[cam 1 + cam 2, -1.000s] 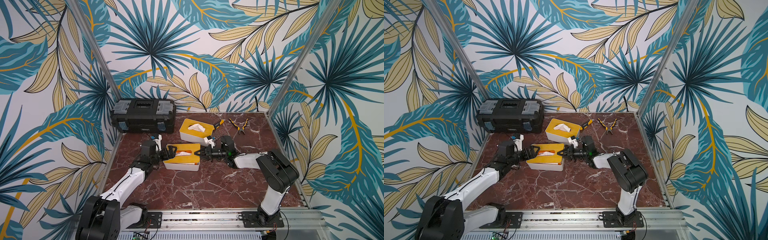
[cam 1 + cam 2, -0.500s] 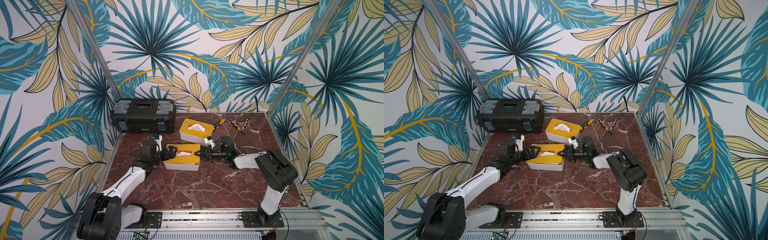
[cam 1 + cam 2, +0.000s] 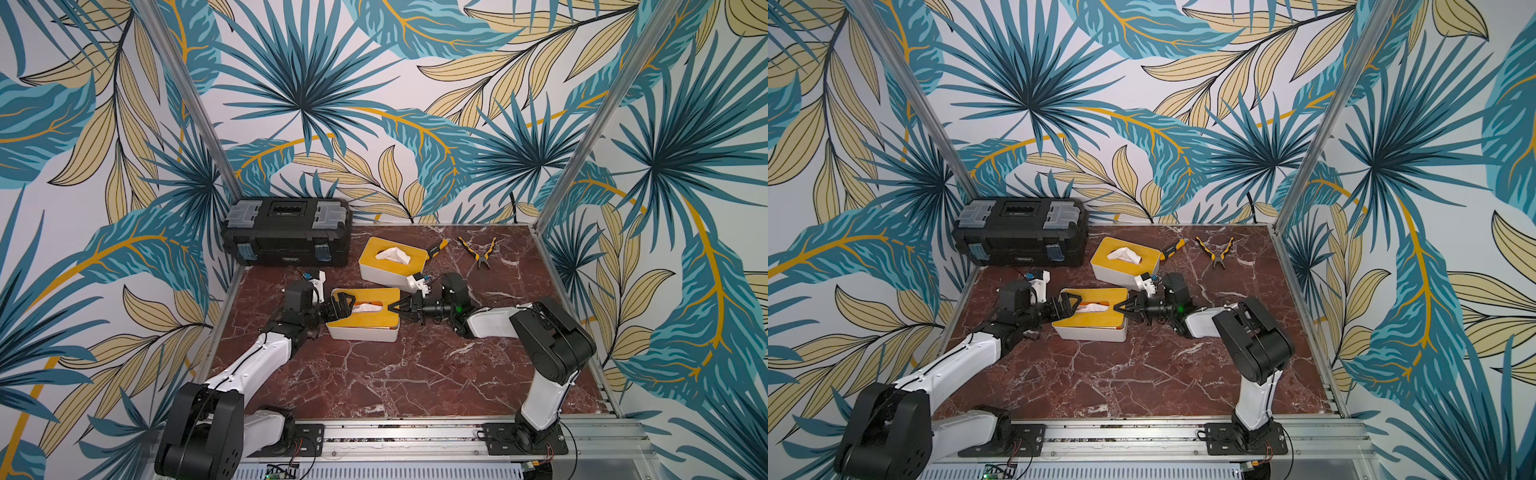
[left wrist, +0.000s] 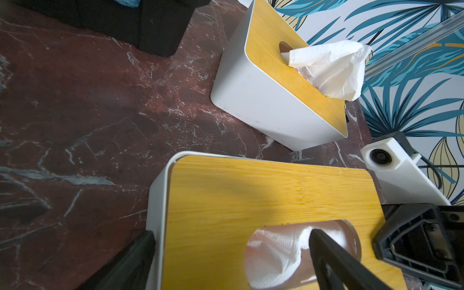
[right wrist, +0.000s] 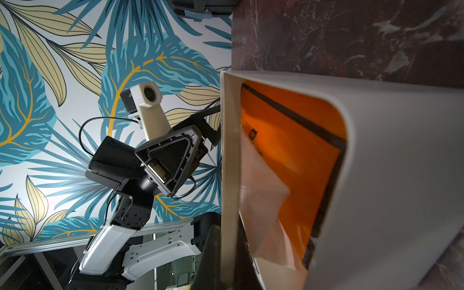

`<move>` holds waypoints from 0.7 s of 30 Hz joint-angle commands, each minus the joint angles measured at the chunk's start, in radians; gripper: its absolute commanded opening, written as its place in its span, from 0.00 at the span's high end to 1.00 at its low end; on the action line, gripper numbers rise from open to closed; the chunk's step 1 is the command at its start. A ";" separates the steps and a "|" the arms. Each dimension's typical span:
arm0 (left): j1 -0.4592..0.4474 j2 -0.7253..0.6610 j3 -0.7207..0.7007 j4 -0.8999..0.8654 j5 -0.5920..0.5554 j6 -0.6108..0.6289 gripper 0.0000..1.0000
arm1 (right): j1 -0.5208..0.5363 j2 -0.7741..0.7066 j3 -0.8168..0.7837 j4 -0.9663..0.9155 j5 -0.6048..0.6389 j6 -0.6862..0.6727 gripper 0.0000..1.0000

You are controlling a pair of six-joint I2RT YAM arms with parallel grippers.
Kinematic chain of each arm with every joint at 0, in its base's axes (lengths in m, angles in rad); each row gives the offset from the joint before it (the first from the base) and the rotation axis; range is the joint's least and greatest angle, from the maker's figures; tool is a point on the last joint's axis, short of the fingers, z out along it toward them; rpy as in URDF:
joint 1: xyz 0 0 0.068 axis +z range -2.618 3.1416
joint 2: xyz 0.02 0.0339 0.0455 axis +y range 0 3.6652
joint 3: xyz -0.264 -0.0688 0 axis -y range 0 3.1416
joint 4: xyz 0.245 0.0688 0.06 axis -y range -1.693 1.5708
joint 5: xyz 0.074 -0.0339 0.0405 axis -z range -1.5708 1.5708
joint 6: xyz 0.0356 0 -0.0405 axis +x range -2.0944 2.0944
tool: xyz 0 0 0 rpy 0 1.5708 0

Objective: Put the tissue paper into the tissue box
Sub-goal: Close the box lid on the tissue box.

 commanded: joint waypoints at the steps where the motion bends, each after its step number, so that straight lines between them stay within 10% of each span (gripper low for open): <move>1: 0.009 0.004 -0.013 0.035 0.021 -0.005 0.00 | 0.013 -0.019 0.005 0.025 -0.014 -0.033 1.00; 21: 0.009 0.018 -0.017 0.042 0.037 0.000 0.00 | 0.023 0.011 0.041 -0.029 -0.006 -0.074 1.00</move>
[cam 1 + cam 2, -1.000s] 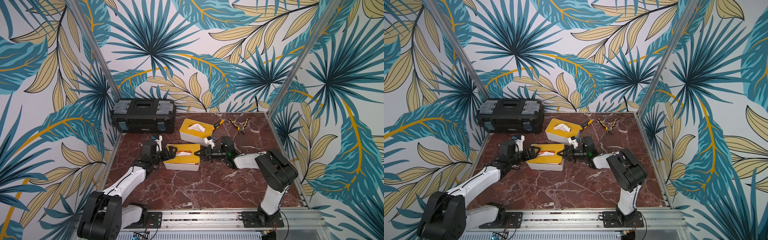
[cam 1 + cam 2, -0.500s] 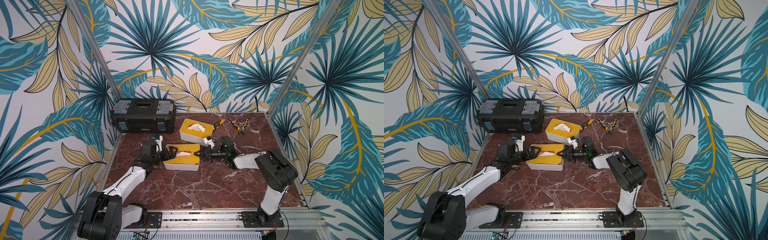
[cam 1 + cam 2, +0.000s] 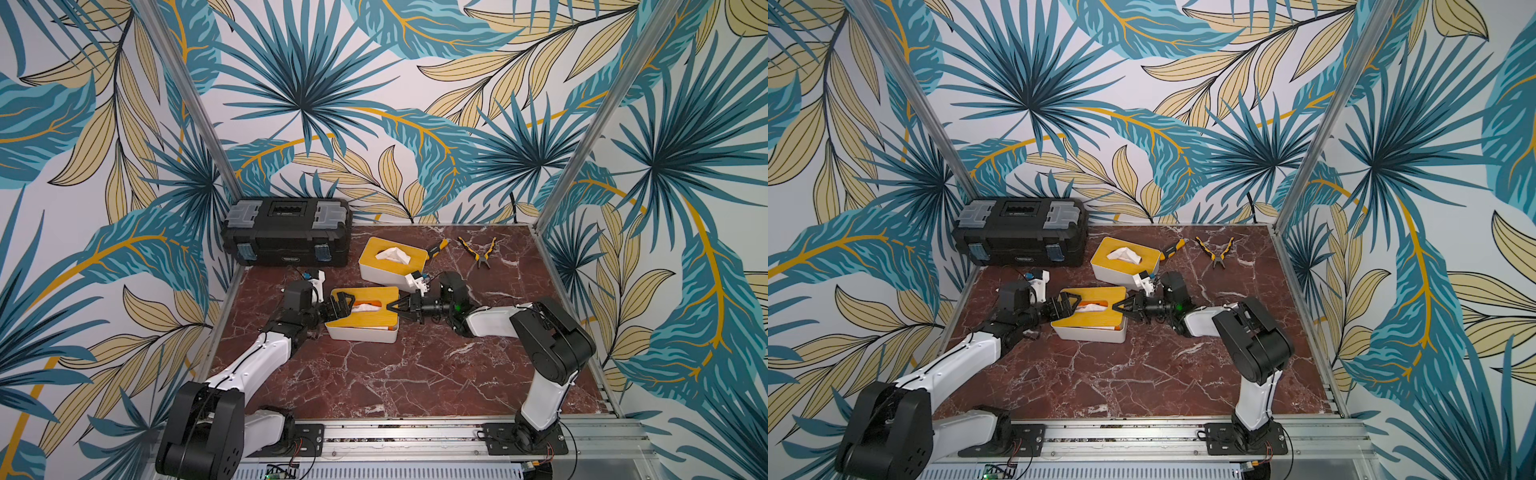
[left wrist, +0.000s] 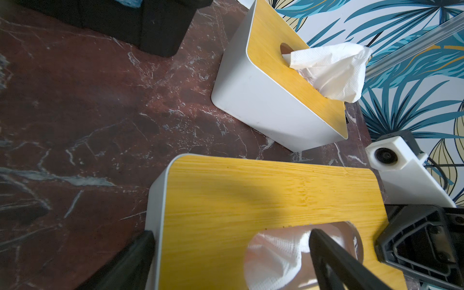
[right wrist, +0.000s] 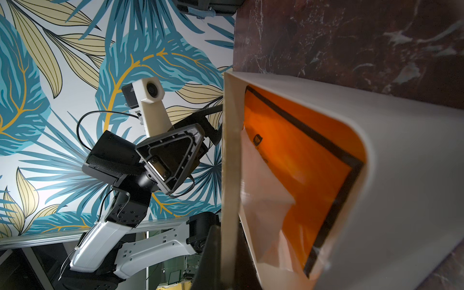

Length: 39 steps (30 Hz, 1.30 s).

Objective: Put the tissue paper into the tissue box
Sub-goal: Close the box lid on the tissue box.

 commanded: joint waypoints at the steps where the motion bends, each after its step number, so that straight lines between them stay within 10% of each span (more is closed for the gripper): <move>1: 0.004 0.011 -0.017 0.034 0.032 0.001 0.00 | 0.017 0.015 0.019 0.001 -0.010 -0.024 1.00; 39: 0.004 0.075 0.041 -0.105 0.113 0.114 0.39 | 0.017 0.163 0.015 0.117 -0.006 0.038 1.00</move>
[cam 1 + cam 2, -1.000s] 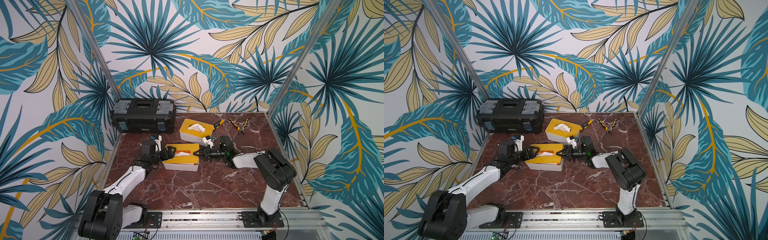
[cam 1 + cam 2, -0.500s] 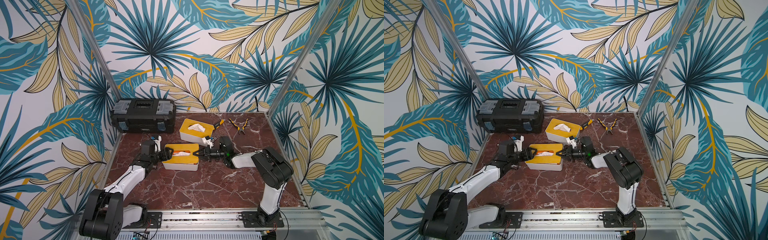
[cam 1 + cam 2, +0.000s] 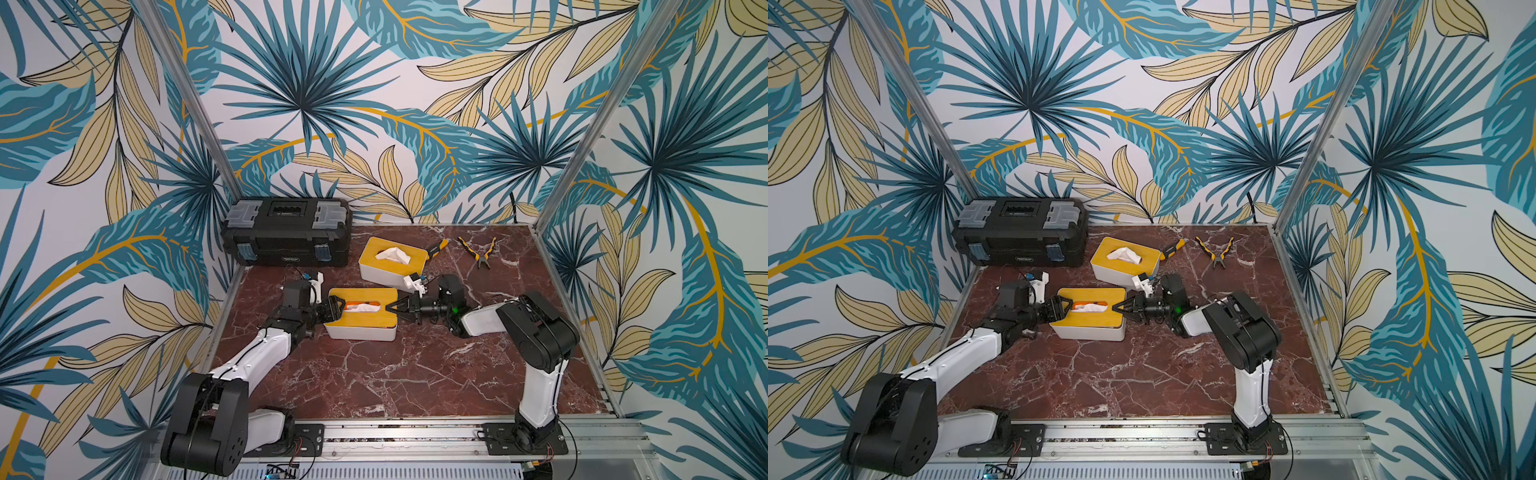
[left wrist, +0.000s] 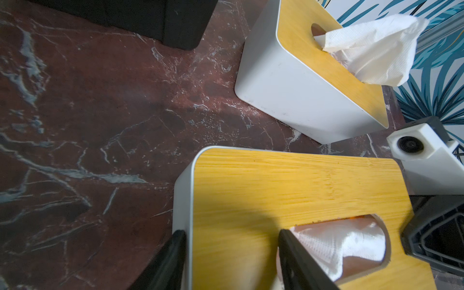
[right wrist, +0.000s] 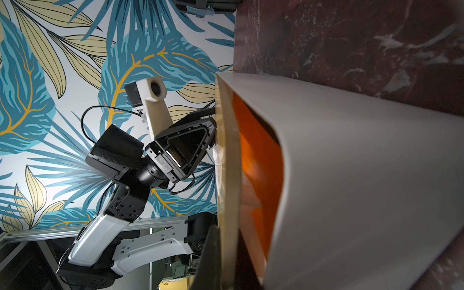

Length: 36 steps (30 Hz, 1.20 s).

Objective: Put the tissue paper into the tissue box
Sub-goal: Close the box lid on the tissue box.

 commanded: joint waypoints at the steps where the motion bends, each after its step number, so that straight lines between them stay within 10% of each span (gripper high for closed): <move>1: -0.021 0.028 0.023 -0.055 0.137 0.008 0.39 | 0.027 0.051 0.012 -0.033 0.029 -0.004 1.00; 36: -0.021 0.012 0.068 -0.152 0.143 0.056 0.37 | 0.015 0.064 0.058 -0.242 0.047 -0.097 0.88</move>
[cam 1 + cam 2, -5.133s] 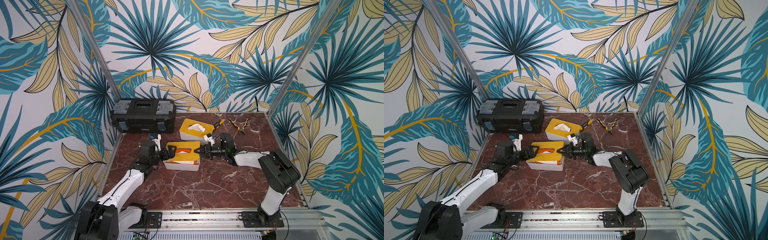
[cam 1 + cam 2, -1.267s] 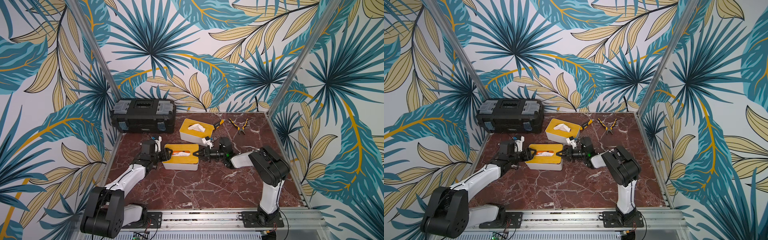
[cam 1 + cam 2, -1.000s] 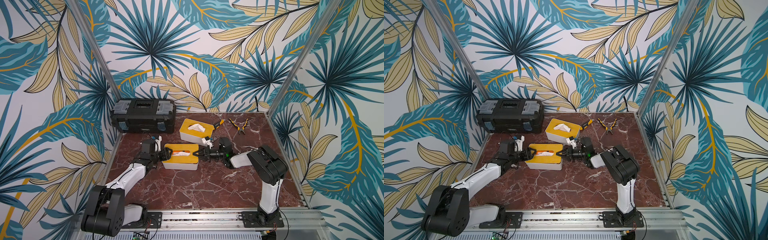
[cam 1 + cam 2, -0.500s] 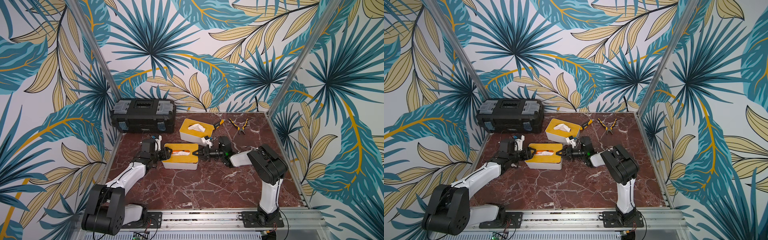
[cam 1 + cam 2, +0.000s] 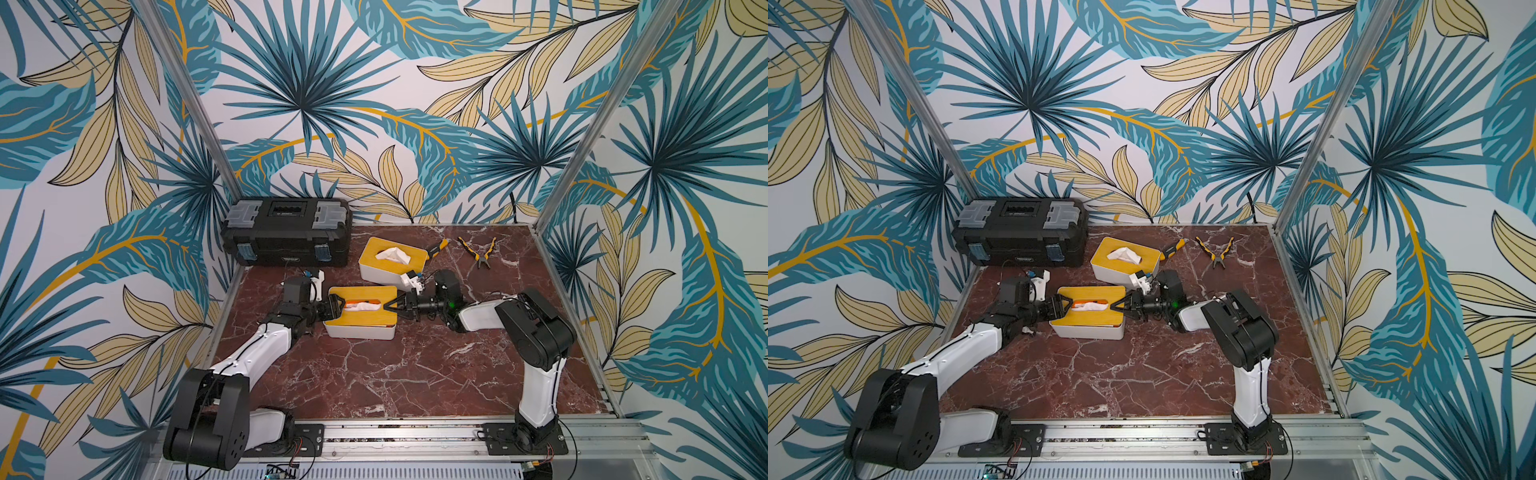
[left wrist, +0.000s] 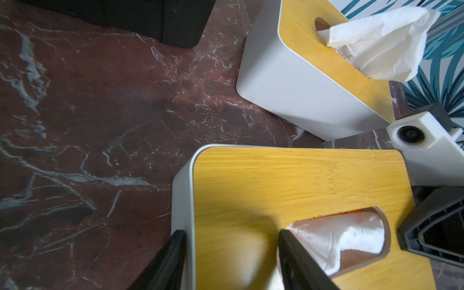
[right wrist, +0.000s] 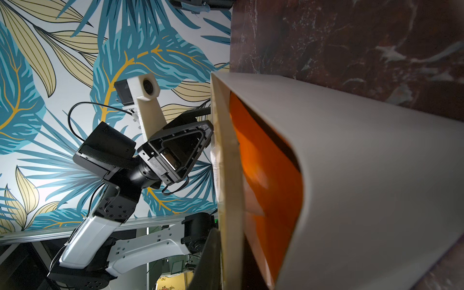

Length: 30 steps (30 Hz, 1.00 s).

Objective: Put the tissue paper into the tissue box
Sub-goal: Close the box lid on the tissue box.

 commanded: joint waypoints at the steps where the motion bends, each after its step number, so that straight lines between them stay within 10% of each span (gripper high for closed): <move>1: -0.027 -0.009 0.022 -0.090 0.139 0.021 0.36 | 0.016 0.049 -0.011 -0.123 0.060 -0.039 0.89; 30: -0.027 -0.044 -0.003 -0.034 0.181 -0.029 0.25 | 0.016 0.100 -0.023 0.029 0.021 0.143 1.00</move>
